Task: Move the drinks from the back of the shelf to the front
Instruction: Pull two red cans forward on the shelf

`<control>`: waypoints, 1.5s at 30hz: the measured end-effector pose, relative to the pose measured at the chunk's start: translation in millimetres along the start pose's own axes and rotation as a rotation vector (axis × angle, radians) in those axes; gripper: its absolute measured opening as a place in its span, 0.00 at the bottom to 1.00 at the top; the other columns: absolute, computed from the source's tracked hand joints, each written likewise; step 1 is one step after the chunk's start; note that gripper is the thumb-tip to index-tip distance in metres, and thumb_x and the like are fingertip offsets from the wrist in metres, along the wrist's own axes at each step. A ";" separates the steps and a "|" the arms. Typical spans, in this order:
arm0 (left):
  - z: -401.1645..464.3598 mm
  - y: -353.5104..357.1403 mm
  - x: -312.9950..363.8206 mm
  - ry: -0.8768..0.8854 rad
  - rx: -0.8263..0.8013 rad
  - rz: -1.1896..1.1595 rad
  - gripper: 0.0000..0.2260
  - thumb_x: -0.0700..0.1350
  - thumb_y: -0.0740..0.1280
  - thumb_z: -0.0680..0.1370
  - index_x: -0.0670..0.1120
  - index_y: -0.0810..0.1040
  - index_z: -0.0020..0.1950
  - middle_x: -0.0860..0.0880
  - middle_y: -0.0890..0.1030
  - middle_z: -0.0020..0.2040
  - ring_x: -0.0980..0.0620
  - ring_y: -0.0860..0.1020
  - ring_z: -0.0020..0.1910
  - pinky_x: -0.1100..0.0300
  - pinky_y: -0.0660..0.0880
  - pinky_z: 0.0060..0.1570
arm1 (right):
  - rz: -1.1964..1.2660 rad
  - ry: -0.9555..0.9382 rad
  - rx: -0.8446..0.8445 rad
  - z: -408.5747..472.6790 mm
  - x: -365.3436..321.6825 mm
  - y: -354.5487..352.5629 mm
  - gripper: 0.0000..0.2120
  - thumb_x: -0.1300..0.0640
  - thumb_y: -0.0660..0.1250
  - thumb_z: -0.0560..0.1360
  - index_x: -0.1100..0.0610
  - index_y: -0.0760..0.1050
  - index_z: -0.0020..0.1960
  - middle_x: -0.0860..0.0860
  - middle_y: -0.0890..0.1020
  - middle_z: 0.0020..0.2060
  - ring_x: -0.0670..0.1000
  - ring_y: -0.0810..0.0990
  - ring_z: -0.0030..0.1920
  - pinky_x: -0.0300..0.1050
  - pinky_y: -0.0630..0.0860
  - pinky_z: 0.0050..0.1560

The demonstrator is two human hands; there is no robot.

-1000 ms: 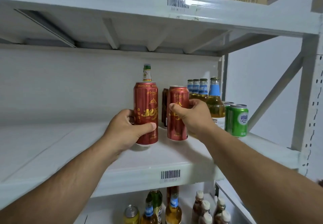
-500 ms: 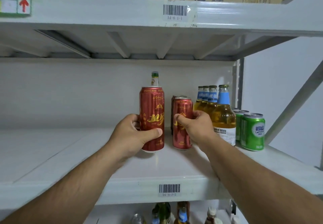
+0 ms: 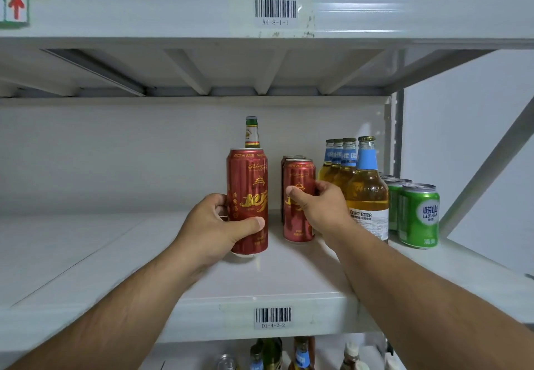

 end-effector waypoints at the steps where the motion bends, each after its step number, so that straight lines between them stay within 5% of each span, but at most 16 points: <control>1: 0.3 0.0 -0.7 -0.003 0.002 0.000 0.25 0.43 0.83 0.68 0.49 0.80 0.63 0.48 0.86 0.56 0.49 0.86 0.53 0.50 0.82 0.57 | 0.000 -0.003 -0.005 0.3 0.0 -0.3 0.20 0.45 0.75 0.72 0.51 0.76 0.60 0.47 0.84 0.46 0.51 0.83 0.47 0.54 0.81 0.52; 18: 6.8 1.3 -8.4 -0.025 0.003 0.004 0.34 0.52 0.85 0.58 0.52 0.80 0.63 0.50 0.87 0.56 0.49 0.86 0.54 0.46 0.82 0.60 | -0.022 0.031 -0.052 7.4 2.1 6.3 0.25 0.45 0.71 0.76 0.51 0.70 0.69 0.47 0.79 0.51 0.53 0.78 0.53 0.54 0.75 0.55; 23: 9.1 1.9 -11.5 -0.035 -0.002 0.010 0.27 0.45 0.84 0.67 0.51 0.80 0.63 0.50 0.86 0.57 0.49 0.86 0.55 0.46 0.81 0.61 | -0.023 0.038 -0.052 9.4 2.1 7.4 0.24 0.46 0.70 0.76 0.52 0.70 0.69 0.47 0.79 0.50 0.53 0.78 0.53 0.53 0.75 0.54; 41: 5.2 9.0 1.1 -0.015 0.006 -0.016 0.24 0.42 0.83 0.68 0.48 0.81 0.62 0.48 0.87 0.53 0.49 0.87 0.51 0.51 0.82 0.57 | -0.134 -0.008 -0.044 -12.4 -14.0 -2.4 0.23 0.46 0.69 0.78 0.52 0.70 0.69 0.51 0.80 0.54 0.56 0.80 0.56 0.58 0.79 0.59; 45: 2.2 15.7 11.1 0.001 0.001 -0.002 0.23 0.42 0.83 0.68 0.48 0.81 0.61 0.49 0.87 0.52 0.50 0.87 0.50 0.54 0.82 0.52 | -0.196 -0.055 -0.097 -31.2 -32.1 -16.9 0.27 0.47 0.68 0.79 0.55 0.66 0.74 0.49 0.77 0.56 0.52 0.77 0.56 0.47 0.77 0.54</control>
Point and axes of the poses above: each hand's wrist, its own z-axis towards the middle knuckle, its own y-axis out of the palm, x = y × z, the point moved 6 cm from there along z, towards the middle knuckle
